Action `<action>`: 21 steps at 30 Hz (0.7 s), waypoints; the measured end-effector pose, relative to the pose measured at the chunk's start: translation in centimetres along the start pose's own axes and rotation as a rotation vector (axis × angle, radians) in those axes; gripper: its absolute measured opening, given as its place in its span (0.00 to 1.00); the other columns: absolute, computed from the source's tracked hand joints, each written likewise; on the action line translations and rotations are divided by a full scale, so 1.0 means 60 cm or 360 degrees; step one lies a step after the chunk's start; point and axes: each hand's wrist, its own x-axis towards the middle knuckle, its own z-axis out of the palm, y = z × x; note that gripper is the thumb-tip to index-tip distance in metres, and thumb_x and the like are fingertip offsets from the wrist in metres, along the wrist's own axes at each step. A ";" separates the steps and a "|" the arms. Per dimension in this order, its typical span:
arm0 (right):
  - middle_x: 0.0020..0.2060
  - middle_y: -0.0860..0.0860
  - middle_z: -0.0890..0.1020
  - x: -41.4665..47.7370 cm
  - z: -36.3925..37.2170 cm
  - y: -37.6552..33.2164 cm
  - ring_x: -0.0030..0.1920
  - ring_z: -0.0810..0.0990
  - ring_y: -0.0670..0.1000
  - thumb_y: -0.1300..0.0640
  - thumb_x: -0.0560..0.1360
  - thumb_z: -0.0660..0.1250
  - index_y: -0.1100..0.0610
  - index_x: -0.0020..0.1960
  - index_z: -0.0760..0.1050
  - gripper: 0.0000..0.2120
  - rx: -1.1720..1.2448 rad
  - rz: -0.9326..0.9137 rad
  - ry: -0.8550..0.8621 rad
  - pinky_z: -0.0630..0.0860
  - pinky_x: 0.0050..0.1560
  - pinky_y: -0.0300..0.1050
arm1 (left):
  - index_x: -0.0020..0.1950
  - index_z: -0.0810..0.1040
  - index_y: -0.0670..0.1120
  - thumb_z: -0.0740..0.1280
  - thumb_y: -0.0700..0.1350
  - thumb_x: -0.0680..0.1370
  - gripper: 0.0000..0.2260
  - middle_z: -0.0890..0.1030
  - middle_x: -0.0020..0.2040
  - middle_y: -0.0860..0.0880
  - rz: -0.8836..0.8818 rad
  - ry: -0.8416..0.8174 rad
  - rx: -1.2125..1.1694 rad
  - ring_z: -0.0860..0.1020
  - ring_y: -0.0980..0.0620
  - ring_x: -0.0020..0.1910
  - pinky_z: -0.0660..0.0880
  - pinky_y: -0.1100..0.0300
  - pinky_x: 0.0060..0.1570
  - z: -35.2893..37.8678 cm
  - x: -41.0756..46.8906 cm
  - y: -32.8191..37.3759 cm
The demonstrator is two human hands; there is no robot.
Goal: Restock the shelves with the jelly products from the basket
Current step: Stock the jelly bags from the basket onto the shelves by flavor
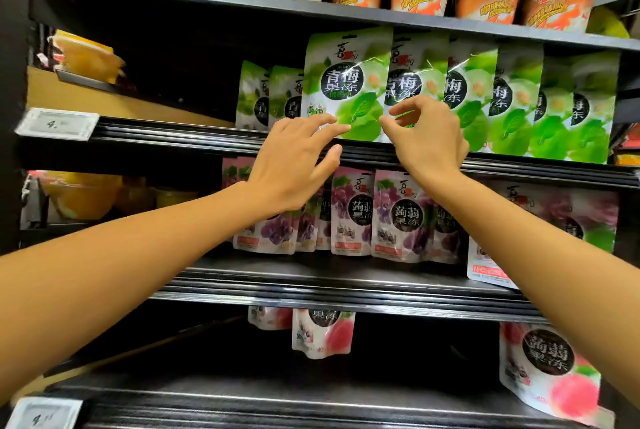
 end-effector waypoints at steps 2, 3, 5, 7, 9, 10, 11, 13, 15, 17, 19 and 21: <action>0.39 0.39 0.80 -0.014 -0.006 0.001 0.43 0.77 0.44 0.45 0.74 0.67 0.47 0.50 0.80 0.09 0.0055 -0.0041 0.0035 0.60 0.35 0.36 | 0.68 0.74 0.48 0.56 0.49 0.83 0.16 0.75 0.67 0.50 -0.0056 0.0076 -0.0167 0.70 0.51 0.69 0.64 0.50 0.69 -0.004 -0.011 0.010; 0.40 0.39 0.80 -0.022 -0.010 0.001 0.44 0.77 0.43 0.45 0.74 0.66 0.46 0.50 0.80 0.08 0.0086 -0.0064 0.0045 0.61 0.35 0.36 | 0.66 0.75 0.47 0.57 0.47 0.82 0.15 0.76 0.66 0.51 -0.0118 0.0131 -0.0258 0.71 0.51 0.68 0.64 0.50 0.69 -0.007 -0.016 0.017; 0.40 0.39 0.80 -0.045 -0.019 0.003 0.44 0.78 0.43 0.47 0.75 0.65 0.46 0.49 0.79 0.07 0.0171 -0.0092 0.0045 0.65 0.38 0.39 | 0.62 0.77 0.46 0.59 0.45 0.81 0.13 0.78 0.61 0.51 -0.0279 0.0261 -0.0445 0.73 0.51 0.64 0.67 0.50 0.66 -0.011 -0.030 0.037; 0.39 0.39 0.80 -0.077 -0.027 0.010 0.42 0.77 0.42 0.48 0.74 0.65 0.46 0.47 0.79 0.05 0.0290 -0.0079 0.0031 0.69 0.40 0.41 | 0.57 0.78 0.47 0.60 0.43 0.79 0.10 0.77 0.54 0.55 -0.0491 0.0361 -0.0665 0.73 0.52 0.58 0.69 0.53 0.60 -0.014 -0.058 0.062; 0.38 0.39 0.81 -0.120 -0.032 0.021 0.38 0.77 0.40 0.50 0.74 0.66 0.46 0.46 0.79 0.04 0.0426 -0.0053 -0.0010 0.73 0.41 0.42 | 0.53 0.77 0.51 0.60 0.43 0.79 0.07 0.76 0.49 0.59 -0.0710 0.0350 -0.0859 0.72 0.56 0.53 0.69 0.62 0.55 -0.014 -0.101 0.086; 0.37 0.40 0.81 -0.145 -0.033 0.029 0.37 0.77 0.41 0.51 0.74 0.66 0.47 0.45 0.79 0.04 0.0489 -0.0049 -0.0051 0.74 0.42 0.43 | 0.51 0.76 0.53 0.60 0.43 0.79 0.07 0.75 0.48 0.61 -0.0786 0.0316 -0.0932 0.72 0.58 0.52 0.68 0.67 0.52 -0.012 -0.126 0.098; 0.37 0.41 0.81 -0.177 -0.033 0.039 0.37 0.78 0.42 0.53 0.74 0.66 0.47 0.46 0.80 0.04 0.0542 -0.0047 -0.0115 0.76 0.42 0.44 | 0.50 0.76 0.53 0.60 0.42 0.79 0.07 0.76 0.47 0.62 -0.0849 0.0270 -0.0991 0.73 0.59 0.52 0.67 0.72 0.50 -0.009 -0.158 0.110; 0.37 0.41 0.81 -0.243 -0.034 0.059 0.38 0.78 0.42 0.56 0.74 0.66 0.50 0.47 0.80 0.05 0.0636 -0.0070 -0.0258 0.76 0.41 0.40 | 0.48 0.75 0.55 0.61 0.41 0.79 0.08 0.77 0.47 0.61 -0.0946 0.0192 -0.1091 0.74 0.59 0.51 0.67 0.74 0.47 -0.004 -0.226 0.128; 0.38 0.41 0.81 -0.320 -0.030 0.084 0.37 0.77 0.42 0.59 0.75 0.66 0.52 0.47 0.80 0.05 0.0712 -0.0043 -0.0422 0.73 0.39 0.33 | 0.46 0.75 0.55 0.61 0.41 0.79 0.09 0.78 0.47 0.58 -0.1074 0.0097 -0.1148 0.75 0.57 0.48 0.68 0.71 0.45 0.005 -0.307 0.143; 0.38 0.41 0.80 -0.414 -0.023 0.112 0.36 0.76 0.43 0.60 0.74 0.67 0.54 0.48 0.81 0.05 0.0750 0.0104 -0.0591 0.72 0.40 0.31 | 0.47 0.76 0.53 0.61 0.41 0.79 0.08 0.79 0.48 0.54 -0.1214 -0.0069 -0.1163 0.76 0.54 0.48 0.69 0.68 0.45 0.013 -0.406 0.162; 0.38 0.42 0.80 -0.523 -0.018 0.139 0.36 0.75 0.45 0.61 0.75 0.66 0.56 0.49 0.80 0.06 0.0728 0.0353 -0.0846 0.72 0.40 0.34 | 0.46 0.76 0.54 0.61 0.42 0.78 0.07 0.78 0.47 0.54 -0.1384 -0.0281 -0.1175 0.76 0.53 0.47 0.69 0.68 0.46 0.017 -0.521 0.183; 0.38 0.44 0.80 -0.647 -0.016 0.168 0.35 0.75 0.44 0.63 0.76 0.65 0.57 0.50 0.80 0.06 0.0664 0.0643 -0.1181 0.71 0.37 0.33 | 0.46 0.76 0.55 0.62 0.45 0.78 0.06 0.79 0.47 0.53 -0.1615 -0.0491 -0.1169 0.76 0.55 0.45 0.70 0.66 0.47 0.018 -0.656 0.203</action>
